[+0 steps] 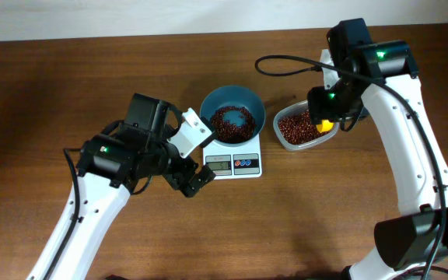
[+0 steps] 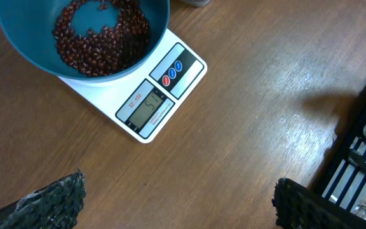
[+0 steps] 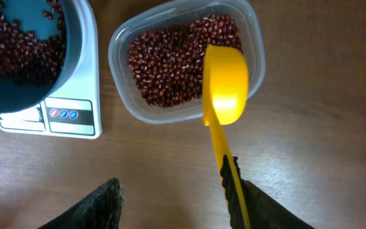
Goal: Scoop item into bowl and weigh 50g on scale
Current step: 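Lift the scoop out and dip it into the bean tub, right gripper, then carry the filled scoop with the right gripper over the teal bowl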
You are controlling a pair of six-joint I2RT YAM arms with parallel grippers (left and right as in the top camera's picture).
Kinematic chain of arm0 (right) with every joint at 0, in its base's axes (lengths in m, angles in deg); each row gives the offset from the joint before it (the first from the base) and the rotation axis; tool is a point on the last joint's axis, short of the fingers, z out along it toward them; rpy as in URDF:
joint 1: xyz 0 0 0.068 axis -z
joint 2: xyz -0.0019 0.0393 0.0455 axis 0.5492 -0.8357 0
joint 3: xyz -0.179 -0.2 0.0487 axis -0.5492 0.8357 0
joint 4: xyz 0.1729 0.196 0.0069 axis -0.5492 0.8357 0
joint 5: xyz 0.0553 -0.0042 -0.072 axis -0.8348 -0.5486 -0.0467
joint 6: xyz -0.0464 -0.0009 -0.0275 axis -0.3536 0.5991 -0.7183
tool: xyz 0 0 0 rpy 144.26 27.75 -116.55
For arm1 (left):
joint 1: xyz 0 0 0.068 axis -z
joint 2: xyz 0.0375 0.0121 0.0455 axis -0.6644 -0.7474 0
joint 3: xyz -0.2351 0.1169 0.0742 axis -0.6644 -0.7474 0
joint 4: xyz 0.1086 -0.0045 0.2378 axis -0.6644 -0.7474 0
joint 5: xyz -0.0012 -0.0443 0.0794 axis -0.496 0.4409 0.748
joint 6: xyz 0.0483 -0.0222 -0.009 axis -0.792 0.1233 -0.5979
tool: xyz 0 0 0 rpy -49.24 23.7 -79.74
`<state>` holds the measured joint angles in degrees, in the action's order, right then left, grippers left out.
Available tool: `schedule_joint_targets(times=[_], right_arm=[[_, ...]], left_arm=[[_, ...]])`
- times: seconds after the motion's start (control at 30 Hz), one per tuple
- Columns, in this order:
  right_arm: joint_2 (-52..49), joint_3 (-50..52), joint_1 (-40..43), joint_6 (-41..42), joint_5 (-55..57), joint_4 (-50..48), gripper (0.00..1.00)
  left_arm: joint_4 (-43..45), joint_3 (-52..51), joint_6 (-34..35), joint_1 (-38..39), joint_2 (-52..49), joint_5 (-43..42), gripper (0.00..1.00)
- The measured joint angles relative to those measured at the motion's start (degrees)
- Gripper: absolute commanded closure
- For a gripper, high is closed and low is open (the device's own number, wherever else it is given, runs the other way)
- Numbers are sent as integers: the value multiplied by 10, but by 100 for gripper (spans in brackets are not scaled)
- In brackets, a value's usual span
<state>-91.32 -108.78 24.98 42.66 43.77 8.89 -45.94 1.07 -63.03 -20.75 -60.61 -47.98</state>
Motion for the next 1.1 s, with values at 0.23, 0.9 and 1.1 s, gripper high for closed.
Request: schedule_joint_targets(times=[0.23,0.9,1.1], right_arm=[[0,0,0,2,-15,-28,96],[-5,3,-112,-101,-195,-206,96],[-52,3,-151,-113,-116,-175,96]], left_arm=[[0,0,0,0,0,0,1],[0,0,0,0,0,0,1],[0,0,0,0,0,0,1]])
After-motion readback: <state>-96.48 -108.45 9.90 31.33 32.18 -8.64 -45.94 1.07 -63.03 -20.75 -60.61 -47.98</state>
